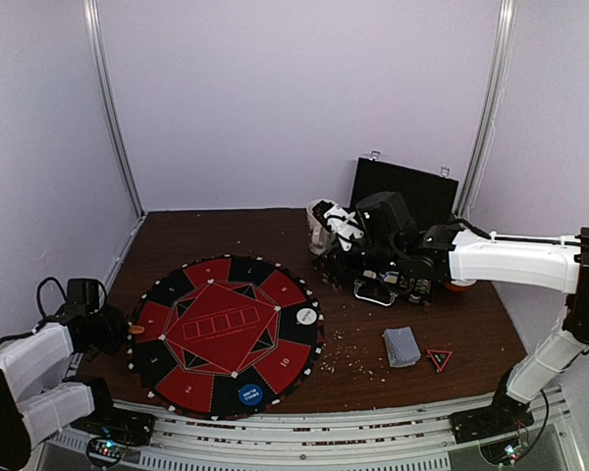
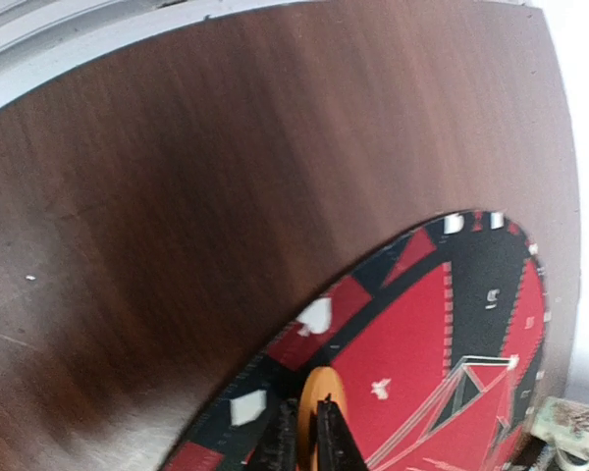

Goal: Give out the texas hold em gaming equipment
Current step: Place the big blind button at position 4.

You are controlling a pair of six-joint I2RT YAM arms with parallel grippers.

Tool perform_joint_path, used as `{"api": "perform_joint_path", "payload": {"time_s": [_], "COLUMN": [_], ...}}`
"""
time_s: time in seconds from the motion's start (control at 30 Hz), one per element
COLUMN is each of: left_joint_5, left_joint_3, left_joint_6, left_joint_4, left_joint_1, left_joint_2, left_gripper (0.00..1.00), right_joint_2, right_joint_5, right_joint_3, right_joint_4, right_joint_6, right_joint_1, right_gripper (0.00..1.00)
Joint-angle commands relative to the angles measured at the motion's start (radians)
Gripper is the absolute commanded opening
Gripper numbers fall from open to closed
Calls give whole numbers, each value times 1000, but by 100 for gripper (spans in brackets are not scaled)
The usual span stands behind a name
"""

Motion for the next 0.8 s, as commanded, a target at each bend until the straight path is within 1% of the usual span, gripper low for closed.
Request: {"api": "perform_joint_path", "payload": {"time_s": [0.0,0.17,0.33,0.47,0.57,0.63,0.73,0.77], "left_joint_5": [-18,-34,-42,-57,-76,-85,-101,-110], "left_joint_3": [-27,-14,12,63,131,209,330,372], "left_joint_6": [-14,-15,-10,37,99,157,295,367], "left_joint_4": [-74,-91,-108,-108,-114,-112,-104,-105], "left_joint_1": [5,5,5,5,5,4,2,-3], "left_joint_2": [26,25,22,24,34,47,89,107], "left_gripper": [14,22,25,27,34,40,50,55], "right_joint_2": [15,9,7,-1,-7,-9,-13,-15], "right_joint_5": [-6,3,5,16,30,46,63,84], "right_joint_3": [32,28,30,31,35,45,67,75], "right_joint_4": [-14,-16,-19,-21,-26,-37,-68,-81], "right_joint_6": [-6,-9,-11,-10,-7,5,37,50], "right_joint_1": [-6,-6,-6,-6,-6,-12,-39,-52], "right_gripper": [63,63,63,63,64,64,66,67]}}
